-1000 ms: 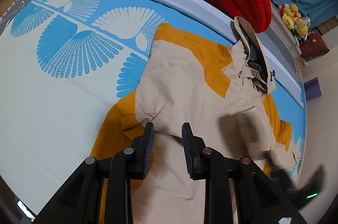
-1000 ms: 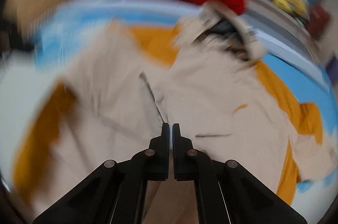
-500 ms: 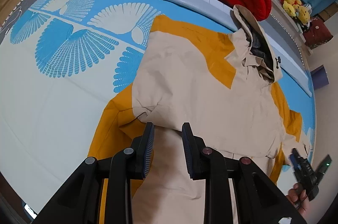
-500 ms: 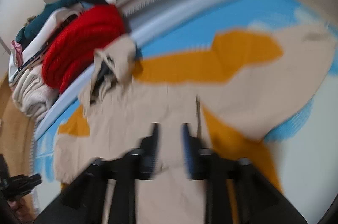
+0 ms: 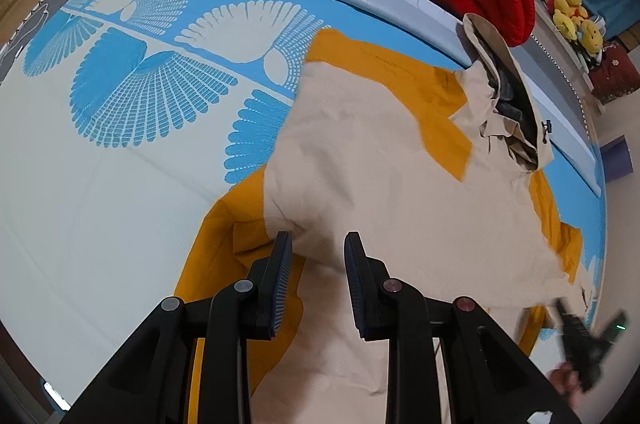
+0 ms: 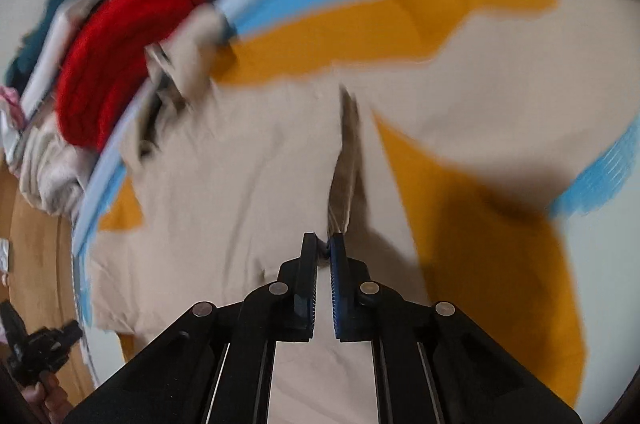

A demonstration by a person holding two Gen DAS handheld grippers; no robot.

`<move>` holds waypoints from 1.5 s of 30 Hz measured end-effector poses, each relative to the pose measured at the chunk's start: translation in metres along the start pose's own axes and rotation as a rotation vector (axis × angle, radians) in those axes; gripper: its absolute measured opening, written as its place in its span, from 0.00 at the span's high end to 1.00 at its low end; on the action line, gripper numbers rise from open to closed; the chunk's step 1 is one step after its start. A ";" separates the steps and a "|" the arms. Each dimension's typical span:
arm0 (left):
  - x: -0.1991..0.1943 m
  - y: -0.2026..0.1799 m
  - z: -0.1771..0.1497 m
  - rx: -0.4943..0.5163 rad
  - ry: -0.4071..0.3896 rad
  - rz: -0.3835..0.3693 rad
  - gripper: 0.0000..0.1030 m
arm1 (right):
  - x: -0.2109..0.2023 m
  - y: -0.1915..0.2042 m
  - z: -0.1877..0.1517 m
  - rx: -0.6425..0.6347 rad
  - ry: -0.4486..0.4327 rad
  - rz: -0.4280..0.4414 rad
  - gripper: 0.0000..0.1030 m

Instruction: Fold large clothes

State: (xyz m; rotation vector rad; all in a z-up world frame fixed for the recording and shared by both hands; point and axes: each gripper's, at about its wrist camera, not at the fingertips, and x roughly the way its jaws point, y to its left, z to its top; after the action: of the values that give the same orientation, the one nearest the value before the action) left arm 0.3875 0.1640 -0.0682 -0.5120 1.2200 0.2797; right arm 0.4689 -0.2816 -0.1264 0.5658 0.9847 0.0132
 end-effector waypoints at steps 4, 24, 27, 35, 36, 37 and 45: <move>0.016 -0.007 -0.004 0.034 0.016 0.013 0.77 | -0.030 -0.008 0.018 0.021 -0.133 -0.043 0.94; 0.076 -0.016 -0.028 0.090 0.149 0.049 0.77 | 0.047 -0.032 0.000 0.017 0.190 -0.137 0.67; 0.058 -0.039 -0.032 0.178 0.097 0.047 0.75 | 0.029 -0.021 0.004 -0.036 0.125 -0.157 0.67; 0.032 -0.087 -0.054 0.336 0.028 0.048 0.66 | -0.026 0.023 0.015 -0.234 -0.024 -0.256 0.67; 0.028 -0.092 -0.057 0.352 0.022 0.046 0.66 | -0.031 0.029 0.014 -0.249 -0.034 -0.256 0.67; 0.027 -0.096 -0.060 0.363 0.018 0.041 0.65 | -0.035 0.036 0.015 -0.263 -0.041 -0.259 0.67; 0.001 -0.117 -0.080 0.416 -0.009 0.013 0.62 | -0.086 0.058 0.009 -0.365 -0.125 -0.275 0.67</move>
State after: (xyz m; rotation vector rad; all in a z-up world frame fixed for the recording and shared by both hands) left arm 0.3776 0.0224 -0.0631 -0.1421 1.2317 0.0339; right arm 0.4415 -0.2580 -0.0287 0.0930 0.9041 -0.0845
